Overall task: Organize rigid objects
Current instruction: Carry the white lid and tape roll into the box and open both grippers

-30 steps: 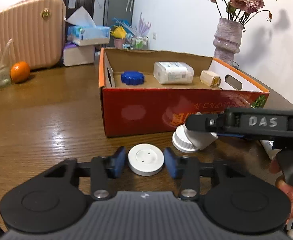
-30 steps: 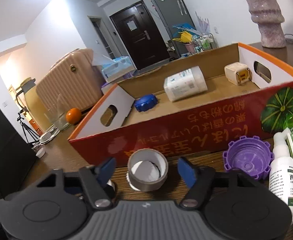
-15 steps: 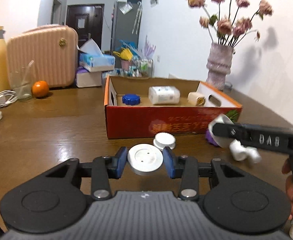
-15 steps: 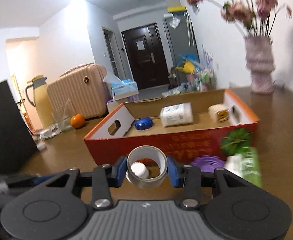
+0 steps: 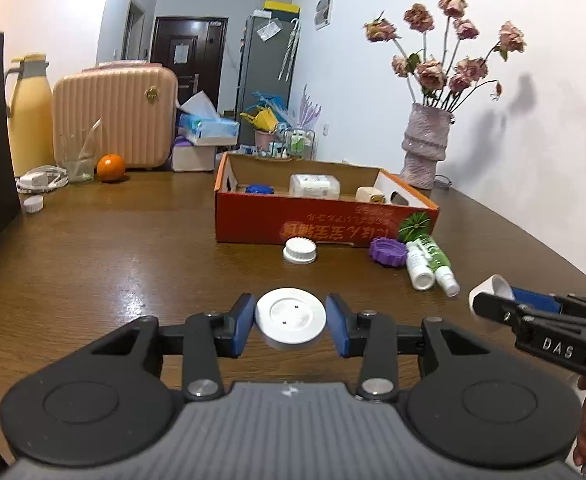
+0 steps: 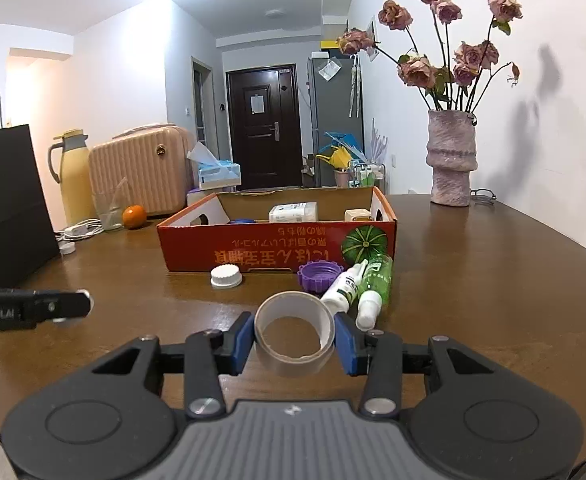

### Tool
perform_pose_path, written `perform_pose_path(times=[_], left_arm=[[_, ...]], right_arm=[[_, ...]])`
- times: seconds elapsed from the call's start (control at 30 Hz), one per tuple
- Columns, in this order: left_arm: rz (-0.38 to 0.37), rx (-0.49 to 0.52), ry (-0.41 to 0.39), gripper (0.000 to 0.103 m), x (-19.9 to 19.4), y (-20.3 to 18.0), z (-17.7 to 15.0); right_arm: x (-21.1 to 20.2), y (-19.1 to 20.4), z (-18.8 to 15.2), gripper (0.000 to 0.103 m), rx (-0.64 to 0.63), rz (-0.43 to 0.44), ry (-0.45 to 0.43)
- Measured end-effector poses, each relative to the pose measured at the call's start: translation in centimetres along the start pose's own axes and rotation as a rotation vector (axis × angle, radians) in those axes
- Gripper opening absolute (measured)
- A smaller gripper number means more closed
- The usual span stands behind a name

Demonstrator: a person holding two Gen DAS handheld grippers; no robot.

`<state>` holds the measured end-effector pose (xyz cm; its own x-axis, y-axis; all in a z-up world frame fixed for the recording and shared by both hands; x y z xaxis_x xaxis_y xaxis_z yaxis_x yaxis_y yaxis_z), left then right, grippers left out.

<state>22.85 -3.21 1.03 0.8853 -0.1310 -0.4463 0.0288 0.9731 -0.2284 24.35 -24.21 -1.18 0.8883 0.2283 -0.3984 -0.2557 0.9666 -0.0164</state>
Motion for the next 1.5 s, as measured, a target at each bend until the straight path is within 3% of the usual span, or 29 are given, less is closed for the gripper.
perform_pose_path(times=[0.3,0.47,0.6,0.73,0.8,0.9,1.1,1.2,1.3,1.43,1.5], left_arm=[[-0.022,0.029,-0.012,0.04,0.1,-1.3,0.8],[-0.033,0.058,-0.027,0.04,3.6,-1.2,4.9],[-0.048,0.069,-0.032,0.04,8.1,-1.3,8.9],[-0.001,0.114,-0.01,0.04,15.0,-1.7,12.4],[-0.029,0.115,0.04,0.04,18.8,-2.3,13.7],[-0.052,0.096,0.135,0.04,24.9,-2.8,15.4],[-0.008,0.061,0.259,0.04,35.1,-1.9,17.2],[-0.008,0.1,0.282,0.042,37.7,-1.9,17.2],[-0.023,0.118,0.278,0.05,39.1,-1.9,17.0],[-0.016,0.071,0.326,0.052,40.1,-1.2,16.3],[-0.019,0.068,0.306,0.055,39.8,-1.1,16.4]], right_arm=[[-0.8,-0.4,-0.2,0.042,0.012,0.008,-0.022],[0.7,-1.1,1.9,0.042,-0.039,0.034,-0.048],[3.4,-2.3,5.7,0.042,-0.087,0.058,-0.082],[8.9,-3.5,10.0,0.042,-0.144,0.084,-0.059],[12.3,-4.0,11.5,0.042,-0.167,0.108,-0.025],[18.6,-5.1,13.8,0.042,-0.195,0.119,0.056],[30.2,-7.4,16.7,0.042,-0.158,0.135,0.228],[34.8,-8.5,17.2,0.043,-0.112,0.113,0.287],[37.8,-8.8,16.5,0.043,-0.077,0.115,0.321],[39.7,-8.7,15.4,0.058,-0.062,0.106,0.337],[39.8,-8.6,15.2,0.059,-0.032,0.135,0.348]])
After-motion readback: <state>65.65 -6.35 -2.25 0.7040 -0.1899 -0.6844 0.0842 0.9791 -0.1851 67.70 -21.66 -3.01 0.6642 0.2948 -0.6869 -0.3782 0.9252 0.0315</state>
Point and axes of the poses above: each gripper's, at about its wrist camera, not at the fingertips, and x roughly the way its jaws point, y to its left, z to its top, the point moved 7 cm from there along x, roughly the way its jaws point, and after that the axes turned 8 degrees about -x, right-handed, at the moved point
